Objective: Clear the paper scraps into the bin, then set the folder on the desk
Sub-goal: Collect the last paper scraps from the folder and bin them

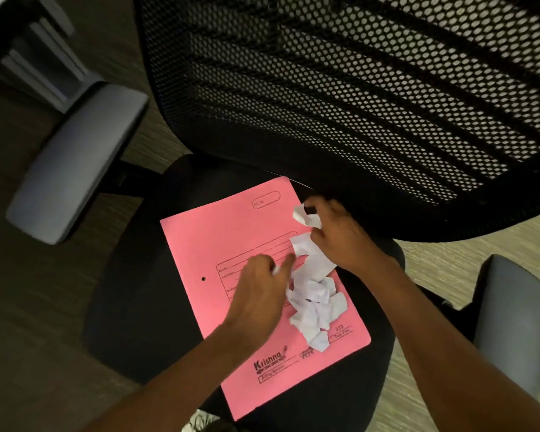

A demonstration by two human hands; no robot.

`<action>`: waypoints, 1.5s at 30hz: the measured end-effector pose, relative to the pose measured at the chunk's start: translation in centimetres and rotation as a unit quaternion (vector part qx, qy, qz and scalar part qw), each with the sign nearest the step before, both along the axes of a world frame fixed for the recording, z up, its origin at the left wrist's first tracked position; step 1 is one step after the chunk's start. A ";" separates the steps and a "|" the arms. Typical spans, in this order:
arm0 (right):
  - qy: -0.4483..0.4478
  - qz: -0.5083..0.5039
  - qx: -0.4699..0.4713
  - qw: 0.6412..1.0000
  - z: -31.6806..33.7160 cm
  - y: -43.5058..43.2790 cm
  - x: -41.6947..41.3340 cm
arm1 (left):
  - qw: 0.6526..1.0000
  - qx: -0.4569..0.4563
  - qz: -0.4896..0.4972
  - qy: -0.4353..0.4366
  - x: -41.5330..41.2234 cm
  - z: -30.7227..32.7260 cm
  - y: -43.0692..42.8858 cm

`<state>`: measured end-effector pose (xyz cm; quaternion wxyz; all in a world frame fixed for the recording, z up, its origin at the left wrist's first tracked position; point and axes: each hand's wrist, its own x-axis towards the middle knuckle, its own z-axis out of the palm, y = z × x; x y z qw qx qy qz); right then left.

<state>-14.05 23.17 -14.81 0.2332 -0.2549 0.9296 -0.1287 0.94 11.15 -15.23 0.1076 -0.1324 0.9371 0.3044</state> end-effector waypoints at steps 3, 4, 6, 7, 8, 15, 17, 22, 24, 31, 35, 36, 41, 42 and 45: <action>0.007 0.061 0.032 0.998 -0.3 1.7 1.6 | 0.996 0.005 -0.090 -0.021 2.9 -0.6 2.8; 0.007 0.085 0.052 0.995 -0.4 2.0 2.0 | 0.989 -0.016 -0.145 0.008 3.7 -0.9 3.4; 0.015 0.130 0.092 0.987 -0.8 2.4 2.5 | 0.985 0.007 -0.169 0.009 4.7 -1.9 4.4; 0.011 0.144 0.107 0.984 -0.9 2.5 2.7 | 0.985 -0.001 -0.170 0.017 5.0 -2.3 4.6; 0.007 0.156 0.116 0.981 -0.9 2.5 2.8 | 0.983 -0.029 -0.177 0.034 4.9 -2.5 4.7; -0.048 0.189 0.086 0.977 -0.2 3.7 4.0 | 0.980 -0.063 -0.177 0.066 4.3 -4.2 4.6; -0.094 0.191 0.102 0.972 0.3 4.4 4.2 | 0.975 -0.079 -0.206 0.038 4.8 -4.4 4.3; -0.118 0.240 0.136 0.954 1.4 5.1 4.9 | 0.970 -0.113 -0.213 0.010 4.5 -4.9 3.7; -0.083 0.291 0.184 0.935 1.1 5.2 5.4 | 0.969 -0.120 -0.215 0.009 4.2 -4.8 3.8; 0.031 0.329 0.214 0.919 -0.4 4.9 7.1 | 0.977 -0.064 -0.190 0.075 4.1 -5.6 4.2; 0.026 0.295 0.170 0.940 -0.9 4.8 6.8 | 0.976 -0.041 -0.155 0.147 4.0 -7.0 4.4; 0.024 0.281 0.155 0.947 -0.9 4.6 6.7 | 0.976 -0.041 -0.157 0.142 3.8 -7.0 4.3; 0.028 0.254 0.118 0.960 -1.4 3.9 6.2 | 0.974 -0.084 -0.158 0.141 2.9 -6.7 3.5; 0.033 0.251 0.112 0.961 -1.6 3.9 6.3 | 0.974 -0.083 -0.150 0.145 2.7 -6.7 3.5; 0.037 0.236 0.082 0.968 -2.0 4.1 6.6 | 0.976 -0.064 -0.130 0.162 1.9 -6.6 3.2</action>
